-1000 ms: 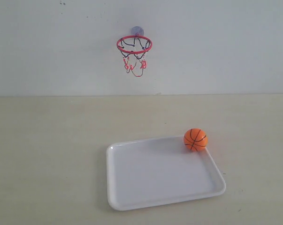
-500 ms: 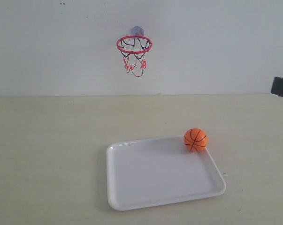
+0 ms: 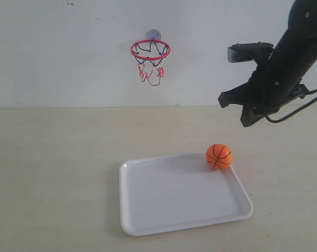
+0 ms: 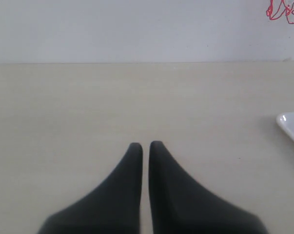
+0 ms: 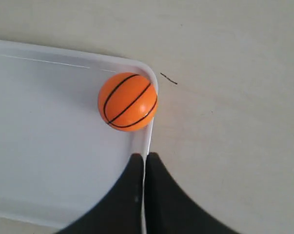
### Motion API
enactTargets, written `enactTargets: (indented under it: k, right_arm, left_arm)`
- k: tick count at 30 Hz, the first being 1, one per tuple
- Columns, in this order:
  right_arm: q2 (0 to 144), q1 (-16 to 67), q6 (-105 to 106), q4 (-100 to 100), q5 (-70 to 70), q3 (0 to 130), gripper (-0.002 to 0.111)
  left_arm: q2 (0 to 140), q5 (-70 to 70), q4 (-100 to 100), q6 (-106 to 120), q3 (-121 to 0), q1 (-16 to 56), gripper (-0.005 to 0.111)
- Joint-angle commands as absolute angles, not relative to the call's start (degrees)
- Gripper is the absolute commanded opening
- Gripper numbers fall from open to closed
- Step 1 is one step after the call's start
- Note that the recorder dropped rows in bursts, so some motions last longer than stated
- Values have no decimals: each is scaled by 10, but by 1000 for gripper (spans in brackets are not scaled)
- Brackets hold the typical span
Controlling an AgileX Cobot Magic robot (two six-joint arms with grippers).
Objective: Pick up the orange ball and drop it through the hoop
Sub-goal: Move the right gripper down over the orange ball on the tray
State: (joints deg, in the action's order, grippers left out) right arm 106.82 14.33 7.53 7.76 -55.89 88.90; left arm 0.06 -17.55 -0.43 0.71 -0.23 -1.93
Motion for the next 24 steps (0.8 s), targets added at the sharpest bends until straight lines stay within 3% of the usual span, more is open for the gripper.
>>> enactTargets:
  k: [1,6,9,24]
  right_arm:
    - [1125,165,64,57,-619,992,17]
    - [1151,205,64,7,-617,1033,54]
    - [1166,229,44,-67,-624,1043,69]
    - [1233,245,-20,-60,-632,1041,70]
  left_arm:
    - [0,-172,-11,4,0,-21,4]
    - [0,-172,-11,4,0,-21,4]
    - [0,-172,-11,4,0,-21,4]
    - [0,-172,-11,4,0,-21,4]
